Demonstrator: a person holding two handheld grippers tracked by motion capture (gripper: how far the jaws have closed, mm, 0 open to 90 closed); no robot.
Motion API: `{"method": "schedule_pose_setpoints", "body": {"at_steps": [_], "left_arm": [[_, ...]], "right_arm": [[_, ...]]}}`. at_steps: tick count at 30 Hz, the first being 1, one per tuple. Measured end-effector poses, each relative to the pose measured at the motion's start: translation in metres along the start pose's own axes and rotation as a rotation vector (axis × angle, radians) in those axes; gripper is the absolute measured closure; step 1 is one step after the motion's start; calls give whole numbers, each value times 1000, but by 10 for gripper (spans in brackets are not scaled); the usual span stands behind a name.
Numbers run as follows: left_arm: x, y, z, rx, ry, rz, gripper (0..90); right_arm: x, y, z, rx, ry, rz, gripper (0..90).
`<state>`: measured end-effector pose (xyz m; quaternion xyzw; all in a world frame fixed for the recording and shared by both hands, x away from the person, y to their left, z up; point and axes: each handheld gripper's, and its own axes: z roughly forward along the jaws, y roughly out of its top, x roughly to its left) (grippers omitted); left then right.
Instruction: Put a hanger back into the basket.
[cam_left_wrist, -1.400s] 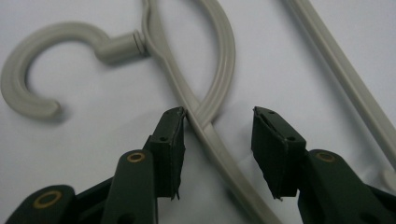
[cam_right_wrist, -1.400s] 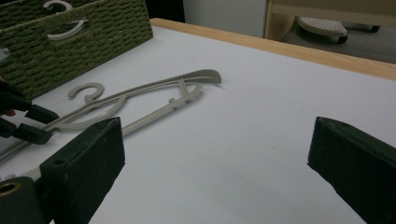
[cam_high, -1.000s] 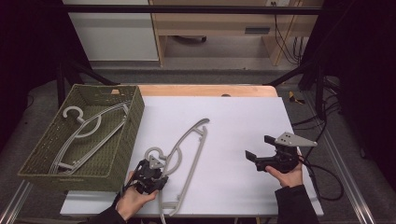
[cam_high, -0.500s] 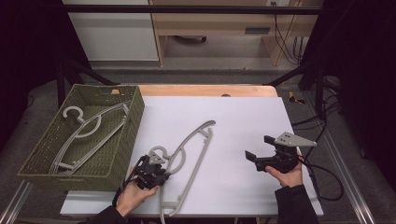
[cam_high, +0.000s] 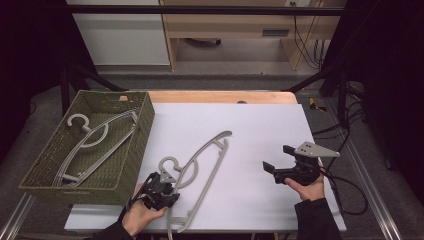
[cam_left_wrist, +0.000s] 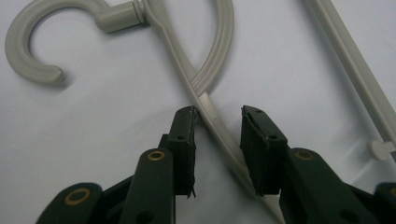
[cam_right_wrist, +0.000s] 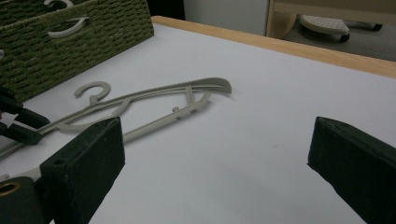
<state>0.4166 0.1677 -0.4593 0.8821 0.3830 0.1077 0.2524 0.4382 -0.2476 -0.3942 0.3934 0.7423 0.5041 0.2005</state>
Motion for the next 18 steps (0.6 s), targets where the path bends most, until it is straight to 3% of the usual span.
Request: {"method": "schedule_pose_setpoints", "body": {"at_steps": [3, 5, 7, 8, 10, 12, 18], "left_arm": [[8, -1, -3, 4, -11, -6, 685], [11, -3, -5, 0, 23, -2, 706], [13, -3, -6, 0, 31, -4, 717], [15, -6, -7, -7, 25, -31, 724], [13, -8, -7, -2, 30, -34, 712], [7, -15, -10, 2, 22, -50, 615], [3, -19, -14, 33, 36, -64, 686]], "right_arm": [[0, 0, 0, 2, 1, 0, 40], [0, 0, 0, 8, 2, -5, 40], [0, 0, 0, 6, 1, -1, 40], [0, 0, 0, 5, -3, -2, 40], [0, 0, 0, 1, -1, 1, 40], [-1, 0, -2, 1, 0, -3, 40], [0, 0, 0, 0, 2, 3, 40]]}}
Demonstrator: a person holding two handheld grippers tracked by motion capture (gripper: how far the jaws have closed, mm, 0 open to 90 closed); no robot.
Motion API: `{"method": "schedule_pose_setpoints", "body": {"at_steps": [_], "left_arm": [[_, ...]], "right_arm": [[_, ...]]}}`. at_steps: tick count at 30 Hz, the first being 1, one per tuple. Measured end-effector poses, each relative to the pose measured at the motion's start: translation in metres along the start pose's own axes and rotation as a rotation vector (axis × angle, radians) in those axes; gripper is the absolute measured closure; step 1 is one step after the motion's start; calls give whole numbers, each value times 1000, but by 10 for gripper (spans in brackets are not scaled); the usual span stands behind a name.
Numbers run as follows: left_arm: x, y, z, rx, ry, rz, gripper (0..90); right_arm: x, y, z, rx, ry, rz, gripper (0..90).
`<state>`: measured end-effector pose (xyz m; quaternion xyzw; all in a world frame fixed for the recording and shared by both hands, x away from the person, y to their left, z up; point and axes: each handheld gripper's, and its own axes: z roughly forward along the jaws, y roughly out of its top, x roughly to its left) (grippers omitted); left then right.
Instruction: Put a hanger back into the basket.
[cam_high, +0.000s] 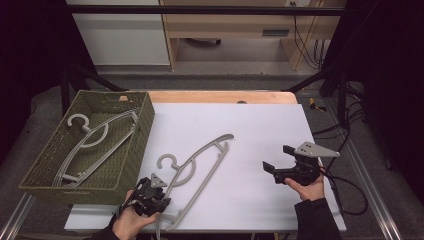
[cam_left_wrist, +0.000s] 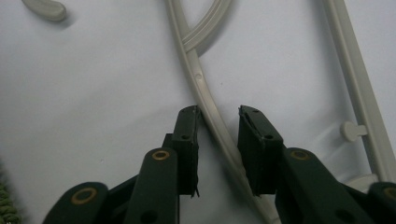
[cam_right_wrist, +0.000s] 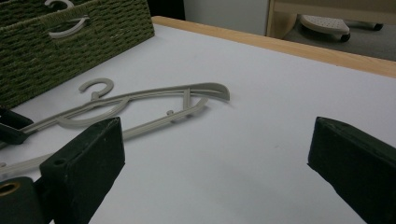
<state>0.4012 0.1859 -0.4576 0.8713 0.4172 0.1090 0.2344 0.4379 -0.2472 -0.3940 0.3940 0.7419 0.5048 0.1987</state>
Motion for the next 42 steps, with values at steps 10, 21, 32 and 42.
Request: {"method": "schedule_pose_setpoints", "body": {"at_steps": [10, 21, 32, 42], "left_arm": [[8, 6, 3, -9, -48, 27, 755], [13, 16, 9, 1, -9, 68, 772], [9, 22, 10, 42, 13, 83, 792], [9, 16, 5, -31, -10, 78, 818]], "right_arm": [[0, 0, 1, 3, -1, -4, 40], [-1, 0, 0, 0, -4, -1, 40], [-1, 0, -1, -1, 2, 2, 40], [-1, 1, -1, -6, 1, 7, 42]]}}
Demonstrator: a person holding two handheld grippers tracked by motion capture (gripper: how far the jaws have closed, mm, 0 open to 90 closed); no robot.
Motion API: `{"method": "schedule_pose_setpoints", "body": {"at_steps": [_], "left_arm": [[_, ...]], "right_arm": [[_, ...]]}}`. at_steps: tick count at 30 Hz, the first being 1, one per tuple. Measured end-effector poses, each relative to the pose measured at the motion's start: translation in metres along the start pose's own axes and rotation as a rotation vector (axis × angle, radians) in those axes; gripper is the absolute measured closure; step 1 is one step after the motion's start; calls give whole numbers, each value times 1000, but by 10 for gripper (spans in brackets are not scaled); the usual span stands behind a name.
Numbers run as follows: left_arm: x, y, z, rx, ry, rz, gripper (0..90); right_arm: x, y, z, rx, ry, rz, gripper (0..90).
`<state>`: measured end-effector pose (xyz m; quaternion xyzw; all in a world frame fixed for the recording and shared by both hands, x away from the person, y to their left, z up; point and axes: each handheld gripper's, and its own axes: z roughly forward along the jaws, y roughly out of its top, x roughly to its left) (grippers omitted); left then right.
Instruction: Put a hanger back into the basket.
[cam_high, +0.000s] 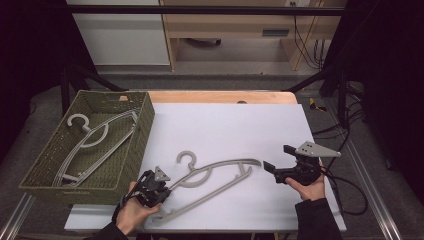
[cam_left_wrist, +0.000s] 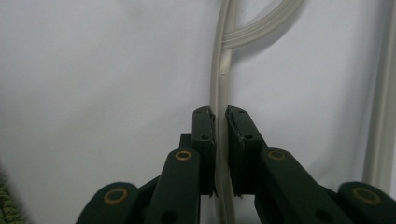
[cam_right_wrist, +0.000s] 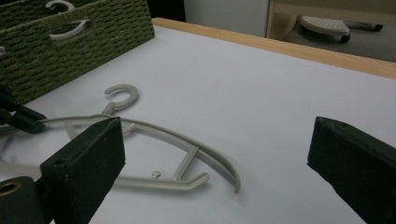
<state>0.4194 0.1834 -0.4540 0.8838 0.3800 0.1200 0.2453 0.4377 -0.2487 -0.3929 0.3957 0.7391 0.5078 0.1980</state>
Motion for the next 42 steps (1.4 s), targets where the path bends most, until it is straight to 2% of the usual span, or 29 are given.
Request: {"method": "schedule_pose_setpoints", "body": {"at_steps": [2, 8, 9, 12, 14, 15, 17, 21, 22, 24, 26, 27, 31, 32, 33, 34, 36, 39, 42], "left_arm": [[0, 0, -2, -11, 1, 0, 819], [-2, 0, -19, -105, -7, -9, 820], [-2, 0, -25, -128, -5, -2, 821], [-2, 0, -31, -147, -4, 5, 822], [-3, 1, -39, -187, 1, 10, 822], [-3, 1, -39, -187, 1, 10, 823], [-5, 2, -47, -236, 2, 9, 823], [-6, 2, -55, -272, 3, 22, 824], [-7, 1, -61, -305, 4, 27, 824], [-7, 2, -65, -311, 5, 31, 824], [-7, 2, -72, -342, 13, 38, 825], [-8, 2, -79, -373, 27, 46, 825], [-8, 1, -94, -432, 61, 53, 825], [-8, 1, -94, -432, 61, 53, 825], [-7, 1, -100, -446, 89, 64, 825], [-7, 1, -100, -446, 89, 64, 825], [-4, 0, -108, -496, 113, 66, 825], [-3, 0, -114, -509, 118, 59, 825], [4, 0, -130, -541, 159, 63, 825]], "right_arm": [[0, 0, 0, 1, -1, -2, 42], [-1, 0, -1, -3, -1, -4, 42], [-1, 0, -2, -3, -2, -7, 42], [-1, 0, -2, -4, -1, -5, 42], [-1, 1, -2, -7, 0, -4, 43], [-1, 1, -3, -8, 0, -5, 43], [-1, 1, -3, -7, 2, -4, 43], [-1, 1, -3, -4, 2, -6, 44], [-1, 1, -3, -7, 1, -4, 44], [-2, 1, -4, -3, 4, -8, 44], [-2, 1, -4, -3, 3, -8, 44], [-1, 1, -3, -7, 0, -4, 44], [-1, 1, -3, -7, -1, -6, 43], [-1, 1, -3, -7, -1, -6, 43], [-1, 1, -3, -6, 0, -6, 43], [-1, 1, -3, -6, 0, -6, 43], [-1, 1, -3, -6, -1, -6, 43], [-2, 0, -3, -2, 2, -10, 43], [-1, 0, -2, -3, 1, -5, 43]]}}
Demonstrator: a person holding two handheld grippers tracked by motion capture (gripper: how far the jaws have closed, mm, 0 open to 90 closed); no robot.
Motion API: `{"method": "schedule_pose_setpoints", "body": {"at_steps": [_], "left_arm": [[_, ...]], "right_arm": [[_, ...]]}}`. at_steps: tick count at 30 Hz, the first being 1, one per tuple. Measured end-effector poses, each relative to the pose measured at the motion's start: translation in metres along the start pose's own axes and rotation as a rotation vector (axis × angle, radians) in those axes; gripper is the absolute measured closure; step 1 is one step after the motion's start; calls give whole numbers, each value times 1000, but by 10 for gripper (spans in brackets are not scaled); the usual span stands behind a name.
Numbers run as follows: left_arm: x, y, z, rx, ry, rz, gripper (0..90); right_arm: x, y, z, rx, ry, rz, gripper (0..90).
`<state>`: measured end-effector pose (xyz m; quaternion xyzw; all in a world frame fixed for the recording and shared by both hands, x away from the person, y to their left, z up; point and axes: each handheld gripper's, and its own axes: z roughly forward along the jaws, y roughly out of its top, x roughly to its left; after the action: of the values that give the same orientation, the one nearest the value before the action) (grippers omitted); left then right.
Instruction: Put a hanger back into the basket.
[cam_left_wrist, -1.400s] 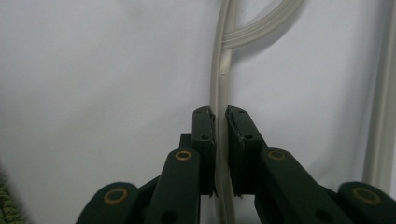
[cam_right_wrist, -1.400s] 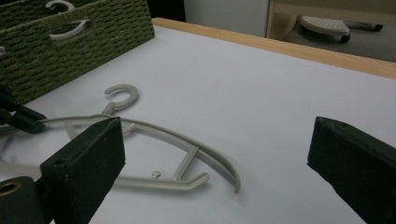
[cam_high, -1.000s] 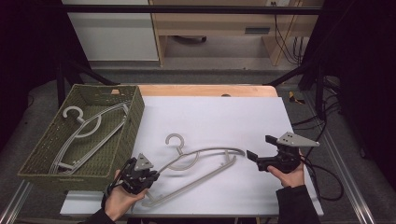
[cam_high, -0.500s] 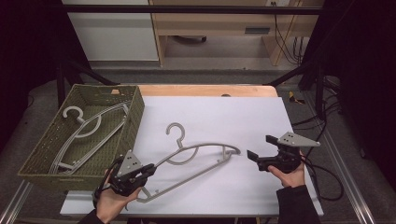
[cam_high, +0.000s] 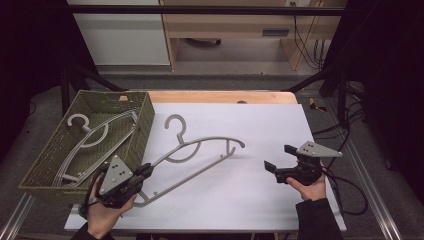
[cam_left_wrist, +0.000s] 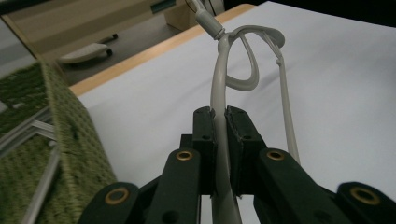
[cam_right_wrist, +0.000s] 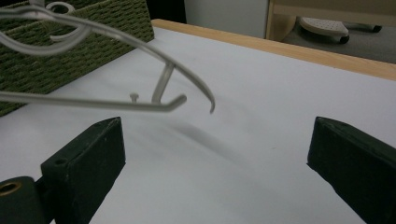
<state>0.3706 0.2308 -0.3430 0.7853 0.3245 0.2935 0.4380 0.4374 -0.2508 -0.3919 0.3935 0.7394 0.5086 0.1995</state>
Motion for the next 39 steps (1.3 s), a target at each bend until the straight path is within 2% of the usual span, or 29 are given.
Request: {"method": "schedule_pose_setpoints", "body": {"at_steps": [5, 6, 7, 8, 9, 10, 11, 14, 15, 16, 17, 18, 19, 20, 21, 22, 24, 25, 26, 27, 28, 30, 39], "left_arm": [[21, 6, -18, -50, 66, -2, 825], [21, 6, -18, -50, 66, -2, 825], [31, 7, -22, -64, 95, -9, 824], [31, 7, -22, -64, 95, -9, 824], [43, 8, -25, -83, 122, -7, 825], [49, 8, -27, -78, 136, -19, 824], [49, 8, -27, -78, 136, -19, 824], [69, 8, -33, -87, 177, -36, 825], [83, 7, -37, -99, 198, -55, 824], [83, 7, -37, -99, 198, -55, 824], [95, 6, -41, -100, 218, -75, 824], [95, 6, -41, -100, 218, -75, 824], [107, 4, -44, -105, 238, -92, 824], [107, 4, -44, -105, 238, -92, 824], [117, 3, -47, -111, 248, -108, 824], [122, 2, -49, -115, 249, -118, 824], [127, 1, -50, -118, 254, -123, 824], [135, -1, -53, -124, 259, -131, 824], [135, -1, -53, -124, 259, -131, 824], [144, -3, -56, -128, 260, -144, 824], [144, -3, -56, -128, 260, -144, 824], [157, -8, -61, -127, 275, -154, 824], [182, -25, -72, -129, 296, -189, 824]], "right_arm": [[0, 0, 1, 1, -3, 2, 43], [0, 0, 1, 1, -3, 2, 43], [0, 0, 1, 3, 0, 3, 43], [0, 0, 1, 4, 0, 5, 43], [0, 0, 1, 4, -2, 2, 42], [0, 0, 1, 5, -2, 2, 42], [0, 0, 1, 4, -2, 2, 42], [0, 0, 1, 3, -3, 0, 42], [0, 0, 1, 3, -2, -1, 42], [0, 0, 1, 3, -2, -1, 42], [0, 0, 2, 4, -2, 0, 42], [0, 0, 2, 4, -2, 0, 42], [-1, 0, 2, 7, -3, -4, 41], [-1, 0, 2, 5, -4, -1, 40], [-1, 0, 1, 5, -6, -1, 40], [-1, 0, 1, 4, -6, -1, 40], [-1, 0, 1, 4, -6, -1, 40], [-1, 0, 2, 5, -5, 0, 40], [-1, 0, 2, 6, -4, 2, 40], [-1, 0, 2, 7, -5, 2, 40], [-1, 0, 2, 7, -5, 2, 40], [-1, 0, 2, 9, -5, -1, 40], [-1, -1, 3, 14, -6, 1, 40]]}}
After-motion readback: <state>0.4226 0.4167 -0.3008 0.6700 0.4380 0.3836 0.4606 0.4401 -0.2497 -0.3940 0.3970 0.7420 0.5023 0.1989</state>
